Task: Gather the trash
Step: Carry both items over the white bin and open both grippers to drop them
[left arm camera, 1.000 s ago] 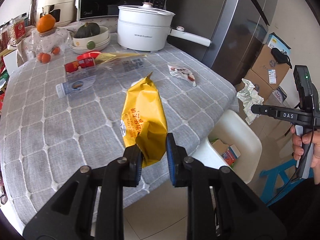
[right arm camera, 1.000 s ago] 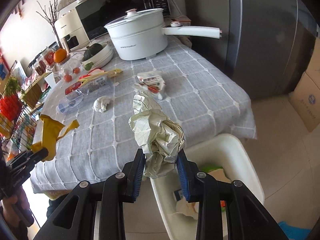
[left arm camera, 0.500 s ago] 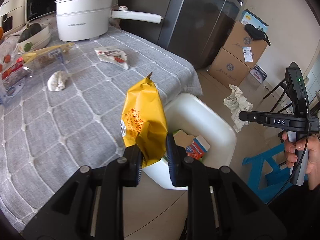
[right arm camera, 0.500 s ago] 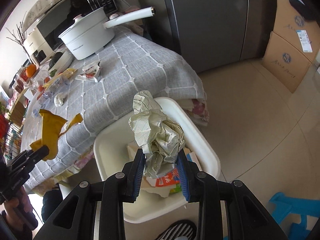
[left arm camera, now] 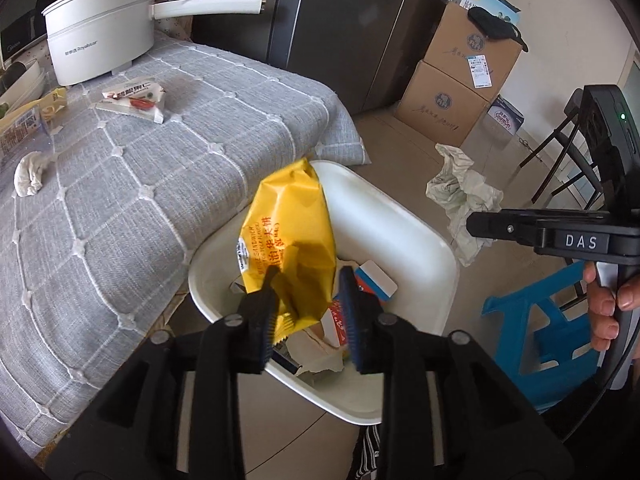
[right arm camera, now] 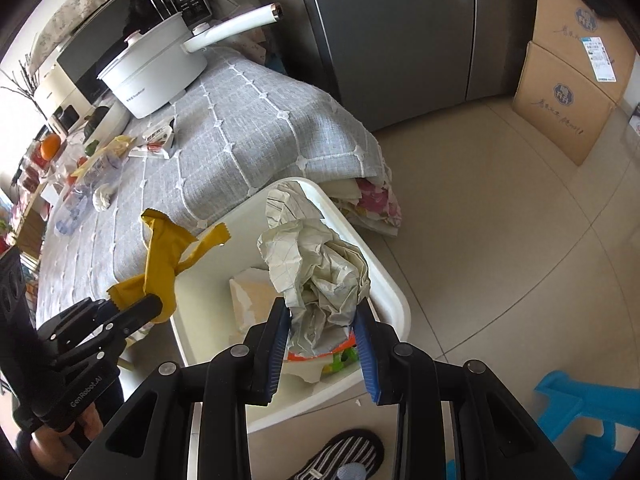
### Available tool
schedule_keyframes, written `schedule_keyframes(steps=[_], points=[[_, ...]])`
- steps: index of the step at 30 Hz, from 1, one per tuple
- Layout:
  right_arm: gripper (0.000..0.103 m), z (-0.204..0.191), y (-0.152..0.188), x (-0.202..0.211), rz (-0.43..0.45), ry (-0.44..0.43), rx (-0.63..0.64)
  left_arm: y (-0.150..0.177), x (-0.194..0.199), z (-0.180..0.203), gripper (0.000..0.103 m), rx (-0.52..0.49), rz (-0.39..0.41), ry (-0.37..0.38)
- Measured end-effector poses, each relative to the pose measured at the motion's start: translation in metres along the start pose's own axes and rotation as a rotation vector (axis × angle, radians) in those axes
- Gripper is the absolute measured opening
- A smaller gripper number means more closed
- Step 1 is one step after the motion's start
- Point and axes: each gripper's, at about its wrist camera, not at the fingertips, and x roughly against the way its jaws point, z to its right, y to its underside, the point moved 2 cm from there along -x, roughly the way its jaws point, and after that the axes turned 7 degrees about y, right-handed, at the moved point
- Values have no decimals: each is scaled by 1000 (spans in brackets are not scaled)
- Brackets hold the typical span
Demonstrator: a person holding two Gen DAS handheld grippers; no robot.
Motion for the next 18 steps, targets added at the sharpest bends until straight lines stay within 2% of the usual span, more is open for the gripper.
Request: schedule_keyframes(steps=[1, 2, 4, 10, 18], points=[[33, 0, -1, -1, -1, 2, -1, 0, 0, 0, 67, 3, -2, -10], [33, 1, -1, -1, -1, 3, -3, 0, 1, -1, 81, 6, 4, -23], [33, 1, -2, -2, -2, 3, -7, 0, 6, -3, 84, 9, 16, -42], [34, -4, -1, -2, -4, 4, 3, 1, 13, -13, 100, 30, 2, -92], [34, -15, -4, -4, -9, 10, 22, 8, 27, -24, 102, 56, 12, -111]])
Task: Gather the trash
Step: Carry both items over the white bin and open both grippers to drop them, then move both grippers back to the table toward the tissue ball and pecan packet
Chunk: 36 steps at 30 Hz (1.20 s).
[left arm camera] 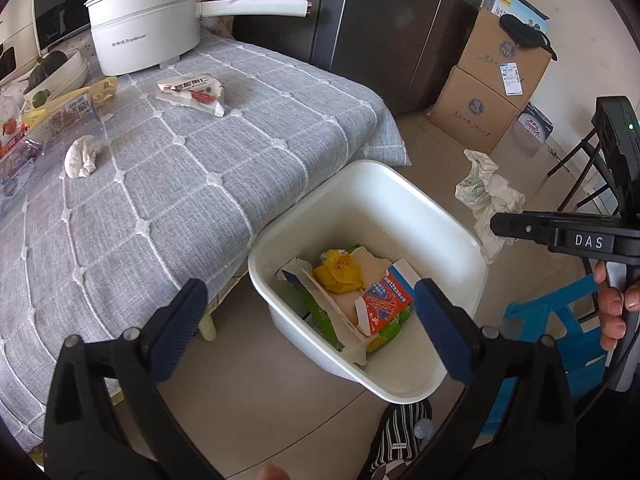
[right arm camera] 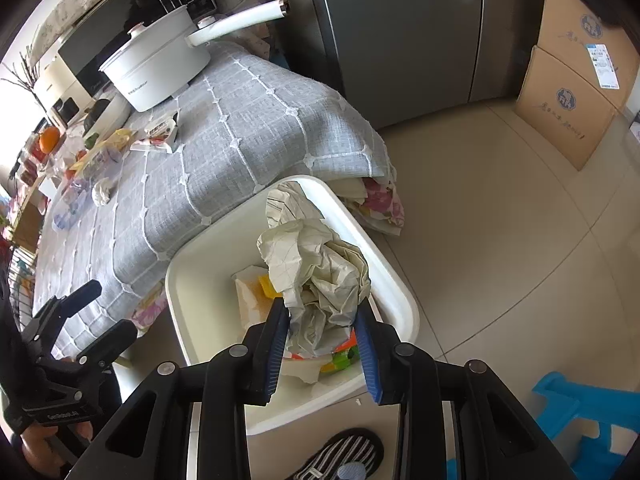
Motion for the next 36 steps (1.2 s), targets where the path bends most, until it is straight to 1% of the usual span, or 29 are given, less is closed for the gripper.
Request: schedule_keyframes(steps=[4, 5, 7, 8, 10, 14, 21, 28, 31, 36], points=[[35, -9, -4, -1, -1, 2, 14, 4, 8, -7, 102, 9, 11, -11], [38, -12, -5, -1, -1, 3, 18, 5, 10, -10, 102, 13, 13, -14], [46, -17, -8, 0, 3, -4, 19, 7, 14, -15, 102, 20, 17, -21], [56, -20, -9, 0, 7, -7, 16, 7, 16, -17, 102, 24, 20, -26], [67, -26, -12, 2, 17, -9, 14, 8, 20, -22, 102, 30, 27, -33], [73, -35, -15, 8, 35, -8, 22, 9, 25, -31, 102, 44, 31, -48], [75, -44, -25, 10, 26, -7, 4, 13, 42, -41, 102, 59, 41, -73], [79, -66, -35, 22, 56, -18, 18, 10, 63, -51, 102, 49, 41, -124], [80, -75, -36, 26, 66, -8, 37, 8, 75, -54, 102, 39, 59, -147], [80, -90, -39, 37, 89, -9, 57, 7, 89, -60, 102, 45, 84, -156]])
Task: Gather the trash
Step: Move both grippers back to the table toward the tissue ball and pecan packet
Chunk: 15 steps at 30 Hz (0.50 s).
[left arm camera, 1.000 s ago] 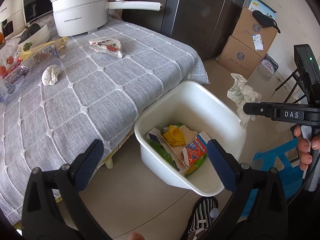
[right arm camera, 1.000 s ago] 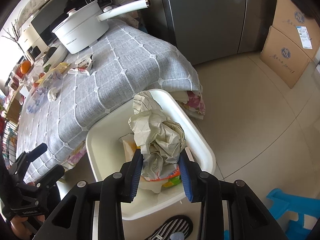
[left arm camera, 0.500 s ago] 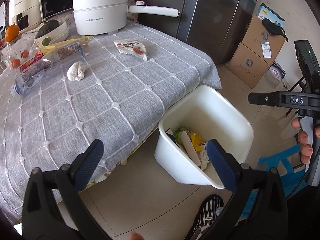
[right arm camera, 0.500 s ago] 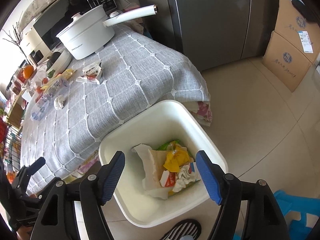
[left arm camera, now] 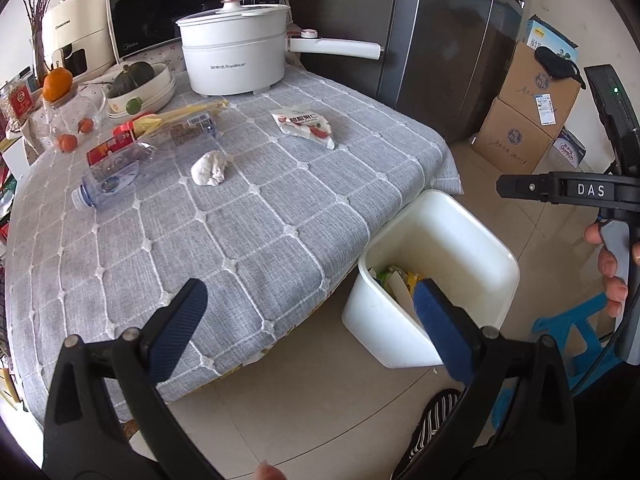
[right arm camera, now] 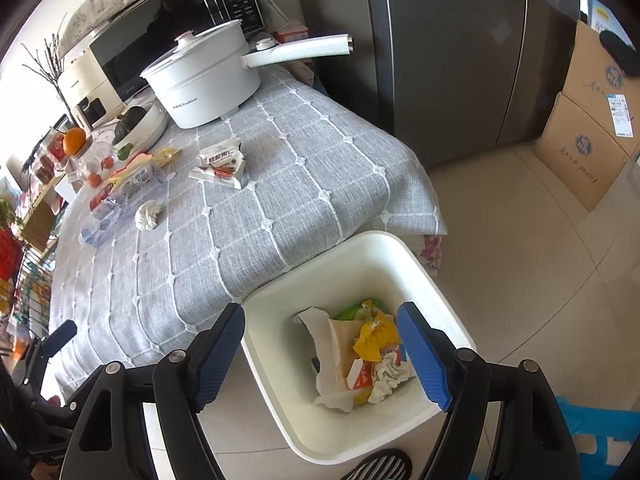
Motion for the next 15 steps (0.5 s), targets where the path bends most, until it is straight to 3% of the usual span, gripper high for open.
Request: schedule_keyframes(steps=[7, 15], points=[[82, -26, -7, 14, 53, 20, 63, -9, 15, -21, 102, -36, 27, -48], [83, -69, -15, 3, 51, 0, 120, -25, 4, -81, 102, 4, 15, -104]])
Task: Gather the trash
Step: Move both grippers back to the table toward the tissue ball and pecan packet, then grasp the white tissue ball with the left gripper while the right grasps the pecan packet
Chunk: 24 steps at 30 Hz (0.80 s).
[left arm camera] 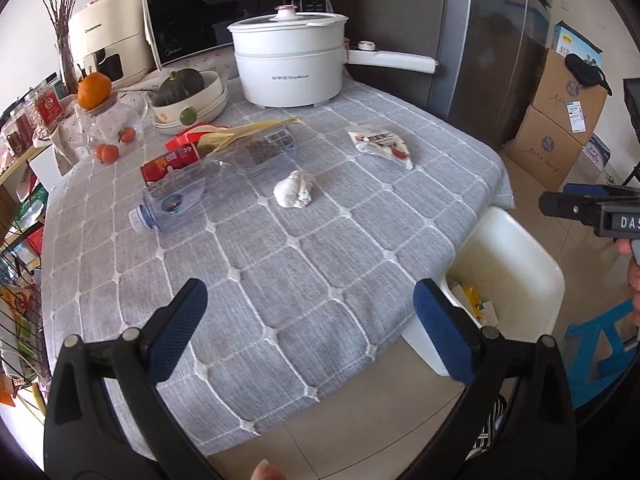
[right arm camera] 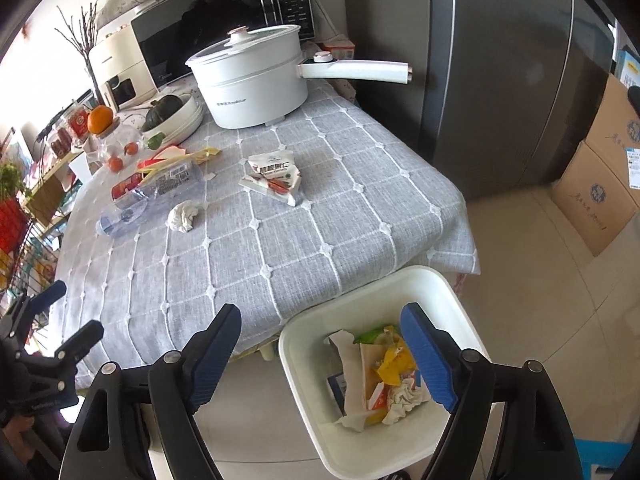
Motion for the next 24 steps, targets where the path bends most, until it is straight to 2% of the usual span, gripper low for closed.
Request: schedule_keyframes(steps=[3, 6, 9, 12, 17, 19, 21, 23, 24], points=[[84, -15, -6, -11, -7, -4, 21, -9, -19, -16, 102, 48, -9, 8], [84, -27, -15, -25, -15, 6, 35, -16, -47, -25, 102, 90, -53, 33], [84, -40, -28, -43, -29, 2, 46, -24, -75, -30, 102, 169, -63, 56], [84, -48, -44, -59, -22, 11, 51, -38, -100, -28, 101, 180, -72, 83], [84, -50, -64, -92, 13, 29, 57, -52, -134, -32, 87, 146, -68, 62], [84, -50, -68, -105, 24, 34, 79, -54, -142, -36, 86, 171, -52, 82], [84, -53, -71, -118, 33, 24, 106, -56, -148, -39, 79, 192, -36, 119], [84, -57, -75, -128, 35, 13, 130, -57, -156, -40, 61, 190, -40, 118], [84, -60, -77, -133, 37, 9, 139, -58, -159, -40, 56, 190, -45, 119]])
